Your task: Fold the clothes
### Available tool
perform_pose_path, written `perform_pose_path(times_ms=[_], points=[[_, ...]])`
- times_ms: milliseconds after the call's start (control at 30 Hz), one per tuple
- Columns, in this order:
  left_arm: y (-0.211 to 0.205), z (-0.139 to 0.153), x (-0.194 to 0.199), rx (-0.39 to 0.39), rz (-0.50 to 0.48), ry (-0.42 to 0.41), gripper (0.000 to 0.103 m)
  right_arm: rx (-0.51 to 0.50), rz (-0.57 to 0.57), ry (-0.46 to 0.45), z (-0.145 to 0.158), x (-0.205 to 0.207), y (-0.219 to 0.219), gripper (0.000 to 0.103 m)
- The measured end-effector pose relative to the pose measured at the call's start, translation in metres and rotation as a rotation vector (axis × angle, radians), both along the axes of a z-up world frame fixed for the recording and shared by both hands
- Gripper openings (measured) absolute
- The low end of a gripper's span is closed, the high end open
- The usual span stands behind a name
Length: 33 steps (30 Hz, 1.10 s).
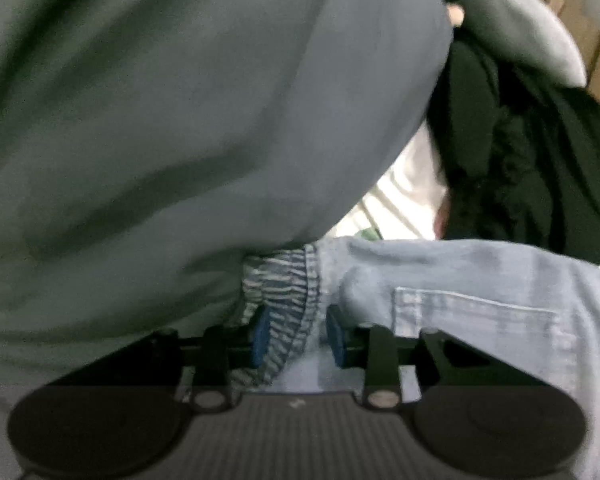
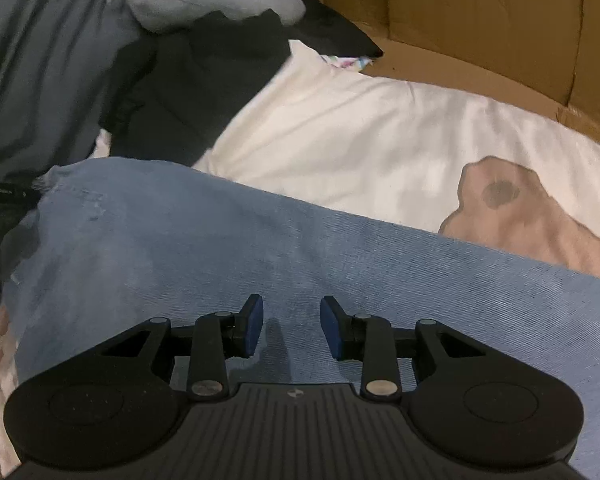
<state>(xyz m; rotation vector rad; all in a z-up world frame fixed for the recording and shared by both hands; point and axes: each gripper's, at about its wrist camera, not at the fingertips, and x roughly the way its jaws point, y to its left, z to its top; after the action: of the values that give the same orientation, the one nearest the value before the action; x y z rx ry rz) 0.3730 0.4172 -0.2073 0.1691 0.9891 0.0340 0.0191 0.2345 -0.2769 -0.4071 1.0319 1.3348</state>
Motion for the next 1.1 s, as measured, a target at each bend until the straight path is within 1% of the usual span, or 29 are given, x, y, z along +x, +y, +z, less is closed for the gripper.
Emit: perform_pose_path(times_ms=[67, 167, 233, 267, 333, 367, 467, 533, 600, 700, 767, 833, 933, 1033, 1100], points=[[0.000, -0.001, -0.010, 0.003, 0.004, 0.018, 0.034, -0.003, 0.032, -0.020, 0.003, -0.001, -0.002, 0.038], [-0.002, -0.012, -0.022, 0.009, 0.005, 0.068, 0.032, -0.012, 0.074, -0.011, 0.004, -0.001, -0.004, 0.039], [-0.003, -0.025, -0.017, 0.055, 0.005, 0.098, 0.032, -0.025, 0.108, -0.018, 0.001, -0.003, -0.006, 0.038], [-0.002, -0.034, -0.014, 0.058, 0.005, 0.106, 0.031, -0.033, 0.125, -0.023, -0.001, -0.003, -0.006, 0.038], [0.002, -0.049, -0.014, 0.077, 0.007, 0.083, 0.034, -0.064, 0.133, -0.020, -0.010, -0.001, -0.009, 0.039], [-0.002, -0.055, -0.015, 0.099, -0.008, 0.066, 0.036, -0.079, 0.137, -0.018, -0.014, 0.000, -0.010, 0.038], [-0.012, -0.057, -0.015, 0.155, -0.011, 0.068, 0.035, -0.078, 0.152, -0.007, -0.020, 0.003, -0.015, 0.038], [-0.011, -0.052, -0.011, 0.140, 0.015, 0.086, 0.035, -0.085, 0.171, -0.012, -0.020, 0.002, -0.015, 0.039], [-0.011, -0.045, -0.010, 0.135, 0.022, 0.086, 0.035, -0.097, 0.182, 0.000, -0.019, 0.005, -0.014, 0.038], [-0.013, -0.020, -0.020, 0.132, 0.059, 0.047, 0.034, -0.107, 0.202, 0.023, -0.018, 0.011, -0.012, 0.038], [-0.015, -0.005, -0.030, 0.079, 0.081, 0.027, 0.037, -0.094, 0.211, 0.022, -0.017, 0.017, -0.016, 0.039], [-0.023, 0.001, -0.038, 0.065, 0.079, 0.037, 0.038, -0.081, 0.220, 0.020, -0.015, 0.023, -0.019, 0.039], [-0.031, 0.001, -0.053, 0.051, 0.084, 0.045, 0.038, -0.048, 0.255, 0.018, -0.021, 0.029, -0.033, 0.038], [-0.043, -0.006, -0.068, 0.011, 0.107, 0.040, 0.038, -0.006, 0.295, 0.013, -0.026, 0.034, -0.049, 0.038], [-0.049, -0.011, -0.082, 0.000, 0.100, 0.044, 0.038, 0.013, 0.293, 0.007, -0.026, 0.036, -0.059, 0.038]])
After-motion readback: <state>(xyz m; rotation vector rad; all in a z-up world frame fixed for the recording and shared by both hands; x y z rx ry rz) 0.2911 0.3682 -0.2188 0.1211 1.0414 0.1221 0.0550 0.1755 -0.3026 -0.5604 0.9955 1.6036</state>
